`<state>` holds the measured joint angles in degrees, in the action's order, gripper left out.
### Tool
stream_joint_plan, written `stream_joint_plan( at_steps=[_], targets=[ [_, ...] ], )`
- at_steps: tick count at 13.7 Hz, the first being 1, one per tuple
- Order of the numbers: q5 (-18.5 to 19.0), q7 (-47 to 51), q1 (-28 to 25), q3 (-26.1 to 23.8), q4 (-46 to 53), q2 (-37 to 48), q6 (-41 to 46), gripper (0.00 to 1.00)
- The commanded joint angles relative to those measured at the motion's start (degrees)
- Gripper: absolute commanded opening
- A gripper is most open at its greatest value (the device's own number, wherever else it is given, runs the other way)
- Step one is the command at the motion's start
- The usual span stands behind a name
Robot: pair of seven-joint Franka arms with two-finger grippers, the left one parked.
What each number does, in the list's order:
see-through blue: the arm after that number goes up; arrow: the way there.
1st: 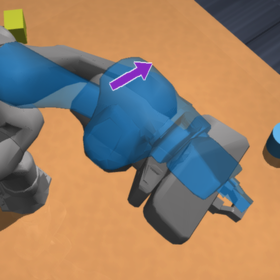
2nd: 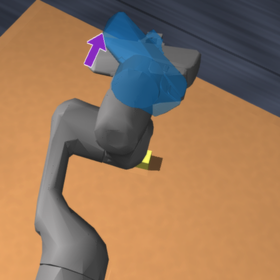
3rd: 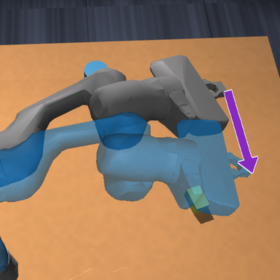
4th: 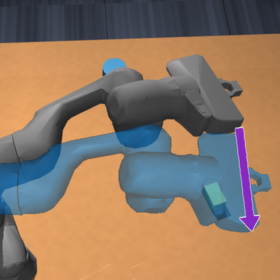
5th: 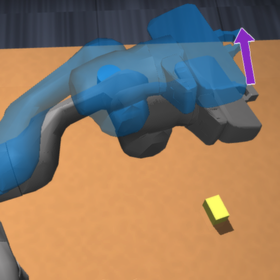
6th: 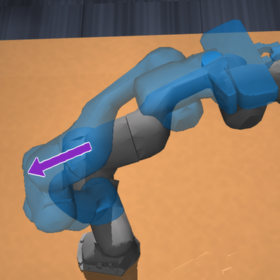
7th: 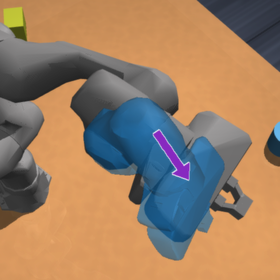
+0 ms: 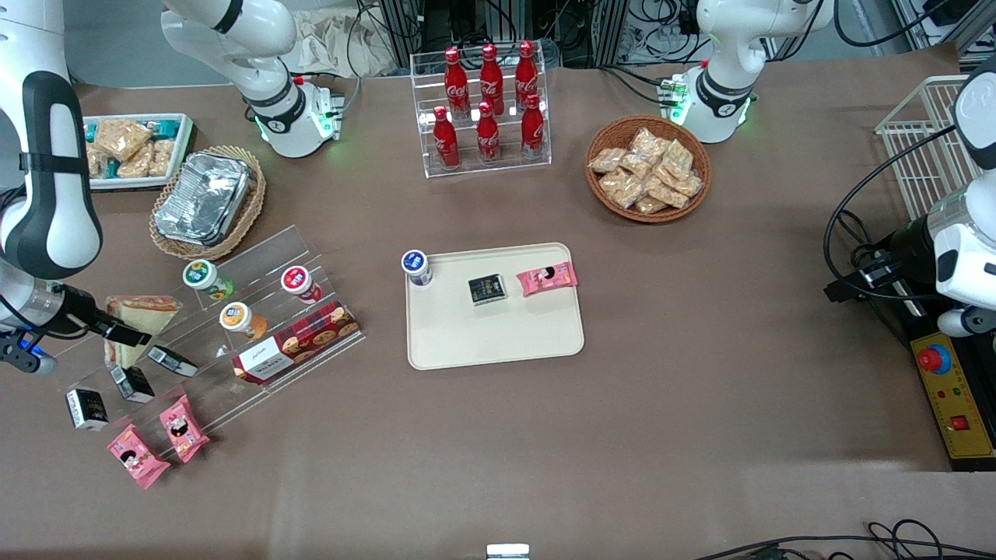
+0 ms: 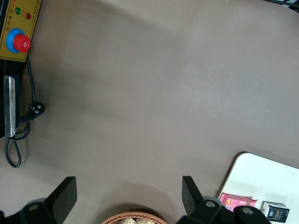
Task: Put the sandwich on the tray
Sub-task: 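Lower the right gripper and grasp the wrapped sandwich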
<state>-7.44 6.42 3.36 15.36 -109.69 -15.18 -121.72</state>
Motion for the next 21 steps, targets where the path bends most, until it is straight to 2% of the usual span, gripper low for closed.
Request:
stream_joint_plan(
  at_steps=[1, 2, 4, 10, 18, 21],
  targets=[
    [-1.4, -1.8, 1.4, -0.1, -1.4, 0.9, -1.1, 0.74],
    [-1.4, -3.1, 1.4, -0.1, -1.4, 0.9, -0.8, 0.44],
    [-1.4, -6.5, 1.4, -0.1, -1.3, 1.0, -0.1, 0.0],
    [-1.4, -7.0, 1.5, -0.1, 0.4, 1.2, 0.3, 0.0],
    [-1.5, -6.3, 0.5, -0.8, 19.1, 1.8, 24.1, 0.0],
    [-1.5, 3.7, -3.3, -1.7, 22.1, 2.5, 29.5, 0.0]
  ],
)
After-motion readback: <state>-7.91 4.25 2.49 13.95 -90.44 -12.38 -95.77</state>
